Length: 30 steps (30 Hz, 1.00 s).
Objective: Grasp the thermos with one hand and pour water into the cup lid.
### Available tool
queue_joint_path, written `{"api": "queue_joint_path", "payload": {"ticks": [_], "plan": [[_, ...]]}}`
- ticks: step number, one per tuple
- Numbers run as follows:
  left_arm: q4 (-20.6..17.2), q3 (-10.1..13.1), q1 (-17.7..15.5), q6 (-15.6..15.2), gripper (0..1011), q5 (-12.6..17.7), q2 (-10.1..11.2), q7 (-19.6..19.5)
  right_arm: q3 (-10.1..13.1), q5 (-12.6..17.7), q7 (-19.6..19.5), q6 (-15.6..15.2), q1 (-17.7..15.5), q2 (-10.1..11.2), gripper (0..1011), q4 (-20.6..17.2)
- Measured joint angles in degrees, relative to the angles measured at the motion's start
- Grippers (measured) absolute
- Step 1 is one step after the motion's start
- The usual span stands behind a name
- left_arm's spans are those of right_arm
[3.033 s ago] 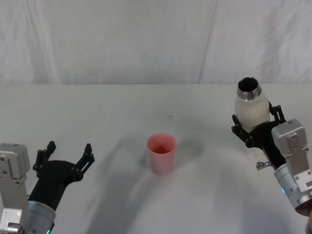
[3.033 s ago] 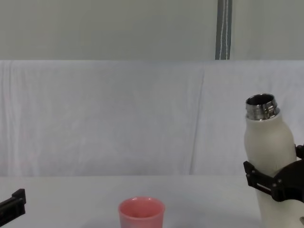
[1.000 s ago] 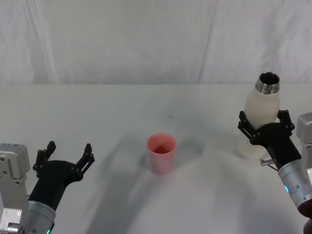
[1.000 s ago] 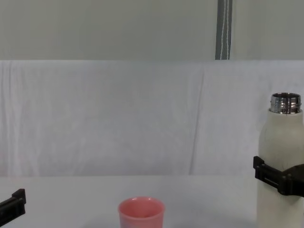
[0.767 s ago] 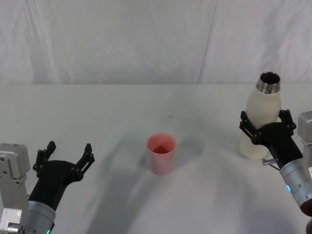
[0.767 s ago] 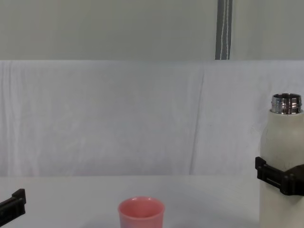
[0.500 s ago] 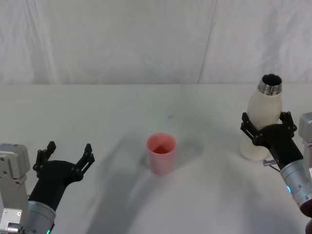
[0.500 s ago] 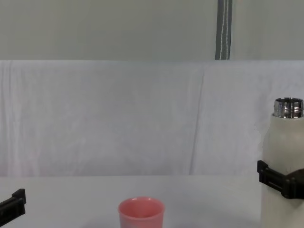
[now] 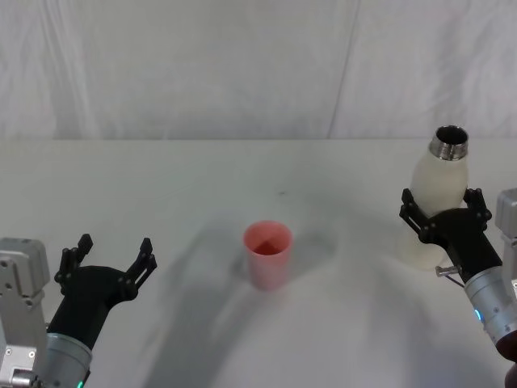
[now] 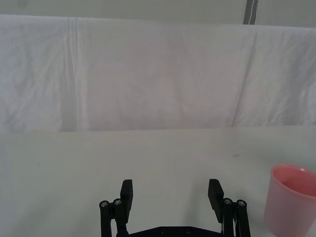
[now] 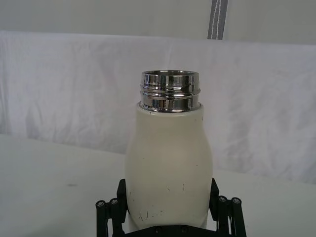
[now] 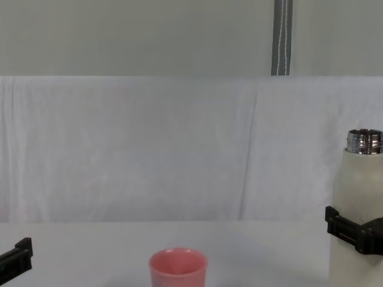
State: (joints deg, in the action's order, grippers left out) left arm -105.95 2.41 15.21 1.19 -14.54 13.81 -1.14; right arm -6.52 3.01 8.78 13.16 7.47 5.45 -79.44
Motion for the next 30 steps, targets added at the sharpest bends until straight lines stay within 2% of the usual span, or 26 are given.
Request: {"api": "queue_joint_path", "payload": {"ticks": [30], "plan": [[0.0, 0.0, 0.0, 0.0, 1001, 0.0, 0.0, 0.0, 0.1, 1.8, 0.3, -3.6, -0.3, 0.2, 951, -2.4]]}}
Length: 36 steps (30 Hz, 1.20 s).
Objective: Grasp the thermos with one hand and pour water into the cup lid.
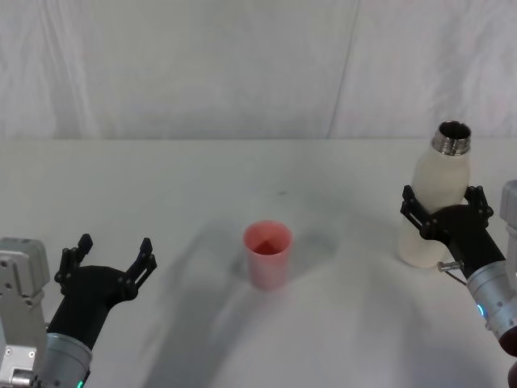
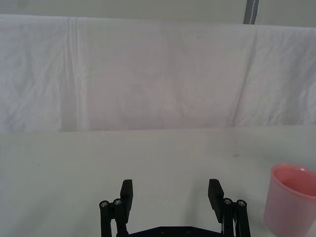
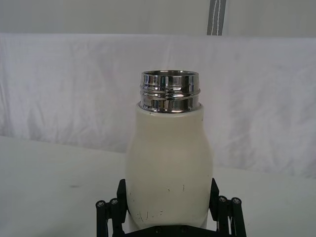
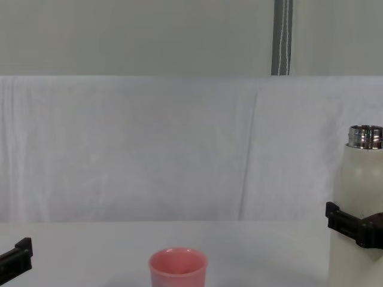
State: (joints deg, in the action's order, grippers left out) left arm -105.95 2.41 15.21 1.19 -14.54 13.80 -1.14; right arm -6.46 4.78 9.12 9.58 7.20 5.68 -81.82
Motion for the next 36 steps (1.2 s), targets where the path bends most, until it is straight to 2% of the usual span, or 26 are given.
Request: {"api": "queue_joint_path", "payload": {"ticks": [36], "plan": [[0.0, 0.0, 0.0, 0.0, 1001, 0.0, 0.0, 0.0, -0.1, 0.0, -0.5, -0.2, 0.1, -0.1, 951, 0.4]]}}
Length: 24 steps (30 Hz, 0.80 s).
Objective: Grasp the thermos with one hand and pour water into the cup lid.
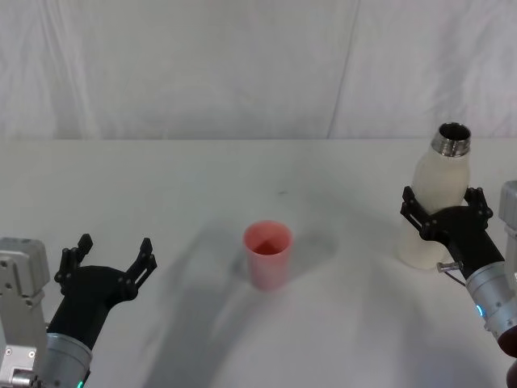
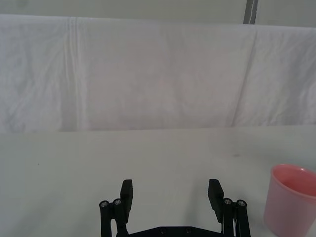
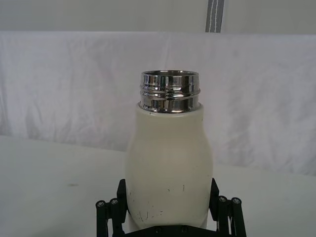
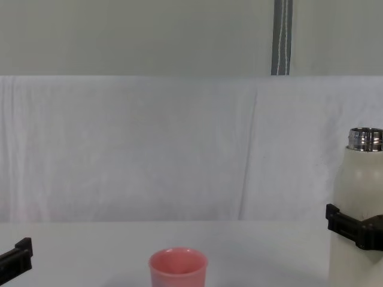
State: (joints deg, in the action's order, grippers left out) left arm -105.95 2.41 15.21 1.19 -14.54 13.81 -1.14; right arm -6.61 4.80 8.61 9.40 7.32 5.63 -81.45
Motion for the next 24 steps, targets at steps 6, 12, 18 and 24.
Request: {"api": "queue_joint_path", "payload": {"ticks": [6, 12, 18, 24], "plan": [[0.0, 0.0, 0.0, 0.0, 1001, 0.0, 0.0, 0.0, 0.0, 0.0, 0.0, 0.0, 0.0, 0.0, 951, 0.0], [0.0, 0.0, 0.0, 0.0, 1001, 0.0, 0.0, 0.0, 0.0, 0.0, 0.0, 0.1, 0.0, 0.0, 1000, 0.0], [0.0, 0.0, 0.0, 0.0, 1001, 0.0, 0.0, 0.0, 0.0, 0.0, 0.0, 0.1, 0.0, 0.0, 1000, 0.0], [0.0, 0.0, 0.0, 0.0, 1001, 0.0, 0.0, 0.0, 0.0, 0.0, 0.0, 0.1, 0.0, 0.0, 1000, 0.0]]}}
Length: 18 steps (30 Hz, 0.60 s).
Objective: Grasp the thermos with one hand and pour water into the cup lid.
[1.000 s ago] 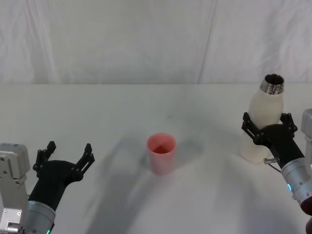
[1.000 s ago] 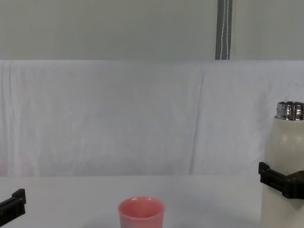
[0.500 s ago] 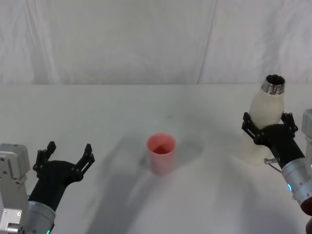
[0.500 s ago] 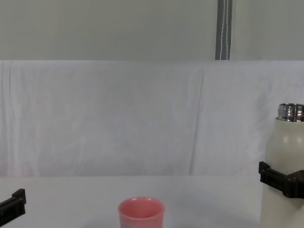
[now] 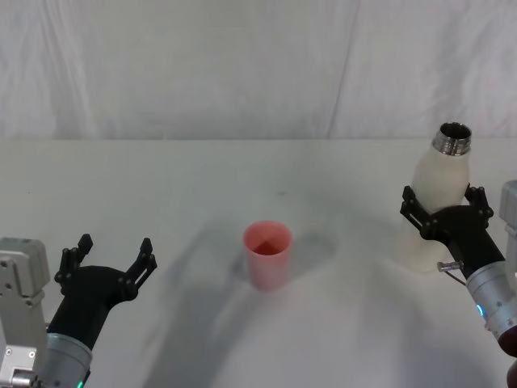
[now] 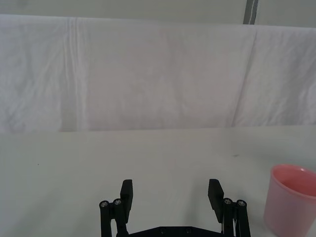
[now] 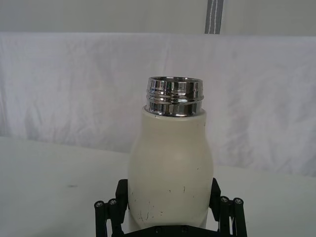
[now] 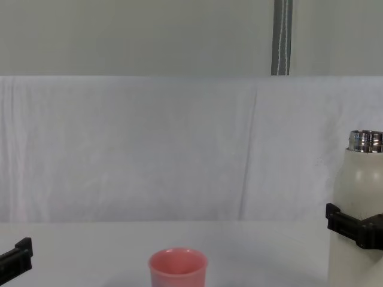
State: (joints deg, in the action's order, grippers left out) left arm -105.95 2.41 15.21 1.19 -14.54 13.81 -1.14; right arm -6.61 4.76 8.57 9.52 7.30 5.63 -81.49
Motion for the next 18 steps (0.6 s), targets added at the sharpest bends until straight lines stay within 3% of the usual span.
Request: {"api": "queue_joint_path", "payload": {"ticks": [18], "plan": [[0.0, 0.0, 0.0, 0.0, 1001, 0.0, 0.0, 0.0, 0.4, 0.7, 0.0, -1.0, -1.7, 0.1, 1000, -2.4]]}}
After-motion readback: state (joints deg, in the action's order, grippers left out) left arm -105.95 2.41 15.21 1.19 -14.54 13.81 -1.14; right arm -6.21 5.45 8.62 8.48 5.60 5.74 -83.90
